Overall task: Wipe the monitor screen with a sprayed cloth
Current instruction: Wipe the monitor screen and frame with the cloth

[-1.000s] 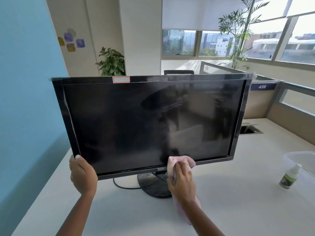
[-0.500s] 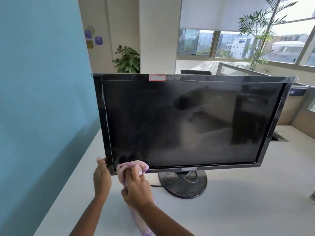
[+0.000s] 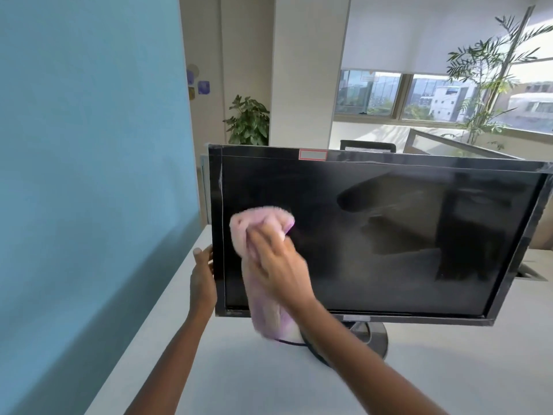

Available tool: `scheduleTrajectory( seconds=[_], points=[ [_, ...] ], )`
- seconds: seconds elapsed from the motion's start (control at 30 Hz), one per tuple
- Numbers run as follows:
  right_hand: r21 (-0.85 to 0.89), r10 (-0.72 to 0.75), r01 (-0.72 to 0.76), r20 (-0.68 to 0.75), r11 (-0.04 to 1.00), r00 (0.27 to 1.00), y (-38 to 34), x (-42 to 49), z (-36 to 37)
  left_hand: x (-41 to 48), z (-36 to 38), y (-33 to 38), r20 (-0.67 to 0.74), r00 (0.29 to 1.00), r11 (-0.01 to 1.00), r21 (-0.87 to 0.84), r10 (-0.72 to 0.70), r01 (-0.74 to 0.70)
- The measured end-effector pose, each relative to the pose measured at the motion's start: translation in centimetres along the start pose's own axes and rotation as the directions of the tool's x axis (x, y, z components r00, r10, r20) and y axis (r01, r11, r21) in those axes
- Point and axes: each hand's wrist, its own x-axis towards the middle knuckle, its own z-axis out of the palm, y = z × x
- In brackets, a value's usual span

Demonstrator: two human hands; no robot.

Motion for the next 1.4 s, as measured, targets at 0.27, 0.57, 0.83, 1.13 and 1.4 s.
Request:
scheduleTrajectory(
  seconds=[0.27,0.57,0.83,1.13,1.4],
  points=[
    [-0.391,-0.025,-0.076,-0.248,0.917,0.968,3.6,10.1,-3.0,2.7,1.5,3.8,0.003,1.000,0.995,-0.092,0.027,-0.027],
    [-0.436,-0.259,0.259,0.061,0.862,0.964,3.0,4.0,4.6,3.0,2.0,3.5,-0.016,0.998,0.985,-0.162,0.063,-0.065],
    [-0.423,-0.396,0.544,0.391,0.725,0.831,4.3,-2.7,7.6,2.7,1.5,3.5,-0.026,0.998,0.993,-0.110,-0.053,0.049],
    [-0.433,-0.658,0.811,0.484,0.393,0.577,7.7,-1.5,3.9,2.4,2.7,4.5,-0.115,0.993,0.999,-0.030,0.009,-0.013],
    [-0.519,-0.559,0.541,0.140,0.662,0.818,7.4,7.0,-1.4,2.3,4.2,4.8,-0.231,0.972,0.999,0.016,0.034,-0.031]
  ],
)
